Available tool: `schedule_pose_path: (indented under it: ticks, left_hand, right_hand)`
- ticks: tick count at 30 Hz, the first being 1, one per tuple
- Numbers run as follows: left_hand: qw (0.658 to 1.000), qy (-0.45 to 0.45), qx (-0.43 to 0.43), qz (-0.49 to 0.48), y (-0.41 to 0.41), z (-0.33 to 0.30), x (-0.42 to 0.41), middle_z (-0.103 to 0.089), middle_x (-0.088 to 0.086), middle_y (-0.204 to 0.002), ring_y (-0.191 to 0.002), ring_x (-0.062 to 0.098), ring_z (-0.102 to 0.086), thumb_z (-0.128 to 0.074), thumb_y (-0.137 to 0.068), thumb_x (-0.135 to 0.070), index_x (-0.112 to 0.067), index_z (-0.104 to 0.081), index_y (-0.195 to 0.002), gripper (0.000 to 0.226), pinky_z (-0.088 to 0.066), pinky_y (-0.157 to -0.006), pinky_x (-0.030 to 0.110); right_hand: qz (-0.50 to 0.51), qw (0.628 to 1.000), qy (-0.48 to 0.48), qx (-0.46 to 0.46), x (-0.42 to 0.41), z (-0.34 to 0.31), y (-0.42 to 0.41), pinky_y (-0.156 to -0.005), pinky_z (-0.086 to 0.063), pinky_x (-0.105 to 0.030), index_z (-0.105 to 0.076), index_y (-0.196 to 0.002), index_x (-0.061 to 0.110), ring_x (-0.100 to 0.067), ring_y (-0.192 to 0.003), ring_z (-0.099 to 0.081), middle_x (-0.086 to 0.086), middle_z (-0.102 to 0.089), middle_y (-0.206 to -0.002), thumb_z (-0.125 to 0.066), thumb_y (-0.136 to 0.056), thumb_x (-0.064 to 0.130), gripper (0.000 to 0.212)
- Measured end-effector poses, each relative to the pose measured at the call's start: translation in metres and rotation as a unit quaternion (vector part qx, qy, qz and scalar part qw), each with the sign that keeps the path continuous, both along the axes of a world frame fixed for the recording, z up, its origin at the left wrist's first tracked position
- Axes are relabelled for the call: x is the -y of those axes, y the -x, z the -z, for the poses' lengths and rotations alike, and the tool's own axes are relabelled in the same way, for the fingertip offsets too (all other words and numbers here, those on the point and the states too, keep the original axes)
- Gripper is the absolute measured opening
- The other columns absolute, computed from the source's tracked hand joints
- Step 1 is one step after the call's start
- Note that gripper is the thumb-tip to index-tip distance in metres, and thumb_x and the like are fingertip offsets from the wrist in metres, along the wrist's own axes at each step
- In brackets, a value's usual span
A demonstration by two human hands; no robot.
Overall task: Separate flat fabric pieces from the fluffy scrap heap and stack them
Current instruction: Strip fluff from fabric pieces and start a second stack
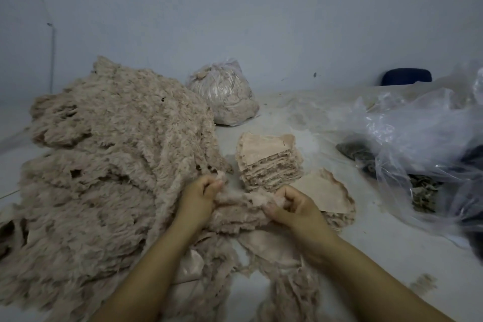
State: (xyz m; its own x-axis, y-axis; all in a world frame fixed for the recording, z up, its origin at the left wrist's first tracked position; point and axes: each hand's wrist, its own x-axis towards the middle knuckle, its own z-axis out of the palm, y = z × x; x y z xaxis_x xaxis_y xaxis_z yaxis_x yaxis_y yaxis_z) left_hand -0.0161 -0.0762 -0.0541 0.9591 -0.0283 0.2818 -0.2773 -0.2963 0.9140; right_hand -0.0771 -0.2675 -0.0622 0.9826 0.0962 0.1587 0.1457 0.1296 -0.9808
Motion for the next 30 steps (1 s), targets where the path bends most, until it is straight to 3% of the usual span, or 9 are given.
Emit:
schedule_pose_path:
  ticks: [3,6,9,14,17,20,22,27,30]
  left_hand:
    - [0.991,-0.072,-0.003,0.11,0.01,-0.003,-0.001,-0.06,-0.014,-0.072,-0.064,-0.004,-0.054,-0.054,-0.092,-0.036,-0.028,-0.062,-0.081,0.015,-0.042,-0.062,0.015]
    - [0.977,-0.124,0.001,0.176,0.019,-0.005,-0.002,-0.065,-0.02,-0.071,-0.066,-0.009,-0.057,-0.063,-0.087,-0.032,-0.034,-0.066,-0.077,0.01,-0.041,-0.063,0.009]
    - [0.985,-0.078,0.073,0.139,0.02,-0.006,-0.01,-0.057,-0.002,-0.066,-0.062,0.001,-0.053,-0.059,-0.089,-0.019,-0.011,-0.062,-0.063,0.027,-0.041,-0.067,0.016]
    - [0.985,0.09,0.11,0.101,0.029,-0.013,-0.003,-0.067,-0.002,-0.063,-0.054,0.003,-0.059,-0.053,-0.087,-0.035,-0.024,-0.064,-0.051,0.04,-0.046,-0.06,0.011]
    - [0.973,-0.017,0.227,-0.026,0.024,-0.014,-0.008,-0.066,-0.01,-0.073,-0.071,0.006,-0.062,-0.064,-0.086,-0.036,-0.03,-0.066,-0.066,0.021,-0.049,-0.072,0.019]
    - [0.955,-0.265,0.102,0.086,0.019,-0.001,-0.006,-0.056,-0.012,-0.12,-0.111,0.007,-0.051,-0.07,-0.075,-0.042,-0.025,-0.06,-0.121,0.05,-0.039,-0.098,0.028]
    - [0.929,-0.339,0.075,0.125,0.017,0.009,-0.002,-0.052,-0.009,-0.126,-0.119,0.009,-0.045,-0.069,-0.079,-0.031,-0.024,-0.054,-0.13,0.054,-0.033,-0.102,0.026]
    - [0.976,-0.126,0.018,0.174,0.015,0.005,-0.012,-0.07,-0.012,-0.094,-0.088,-0.003,-0.063,-0.065,-0.086,-0.027,-0.029,-0.07,-0.091,0.007,-0.045,-0.077,0.012]
    - [0.977,-0.114,-0.035,0.179,0.018,0.002,-0.018,-0.07,-0.019,-0.095,-0.095,-0.008,-0.062,-0.051,-0.084,-0.048,-0.033,-0.07,-0.096,0.027,-0.043,-0.081,0.006]
  right_hand:
    - [0.047,0.992,0.113,0.042,0.003,-0.002,0.0,-0.067,-0.051,-0.041,-0.061,-0.081,0.014,-0.025,-0.07,-0.057,-0.023,-0.061,-0.08,-0.063,-0.086,-0.006,0.02]
    - [0.083,0.989,0.11,0.048,0.007,-0.001,-0.003,-0.044,-0.043,-0.022,-0.062,-0.083,0.013,-0.012,-0.044,-0.052,-0.004,-0.058,-0.052,-0.058,-0.086,-0.01,0.024]
    - [0.096,0.99,0.092,0.042,0.005,0.002,-0.005,-0.044,-0.048,-0.024,-0.06,-0.08,0.006,-0.015,-0.044,-0.059,-0.009,-0.063,-0.054,-0.06,-0.087,-0.009,0.016]
    - [0.123,0.984,0.111,0.071,0.005,0.003,-0.006,-0.067,-0.049,-0.044,-0.058,-0.068,0.013,-0.031,-0.067,-0.056,-0.01,-0.063,-0.073,-0.049,-0.079,-0.019,0.035]
    - [0.095,0.994,0.035,0.047,0.003,0.003,-0.001,-0.068,-0.042,-0.041,-0.057,-0.064,0.021,-0.023,-0.066,-0.05,-0.005,-0.055,-0.067,-0.053,-0.08,0.002,0.025]
    - [0.067,0.995,0.045,0.065,-0.003,0.003,0.003,-0.06,-0.045,-0.024,-0.056,-0.071,0.025,-0.008,-0.062,-0.052,0.008,-0.055,-0.065,-0.067,-0.077,0.022,0.013]
    - [0.059,0.992,0.075,0.08,-0.005,0.004,0.004,-0.058,-0.046,-0.019,-0.056,-0.074,0.027,-0.005,-0.063,-0.052,0.011,-0.056,-0.067,-0.08,-0.074,0.017,0.025]
    - [0.086,0.989,0.09,0.073,-0.003,0.007,-0.001,-0.062,-0.044,-0.032,-0.052,-0.061,0.026,-0.017,-0.064,-0.051,-0.001,-0.055,-0.065,-0.082,-0.071,0.013,0.033]
    - [0.097,0.987,0.102,0.072,-0.002,0.012,-0.005,-0.065,-0.045,-0.03,-0.053,-0.06,0.027,-0.011,-0.063,-0.049,0.005,-0.054,-0.064,-0.07,-0.079,-0.004,0.041]
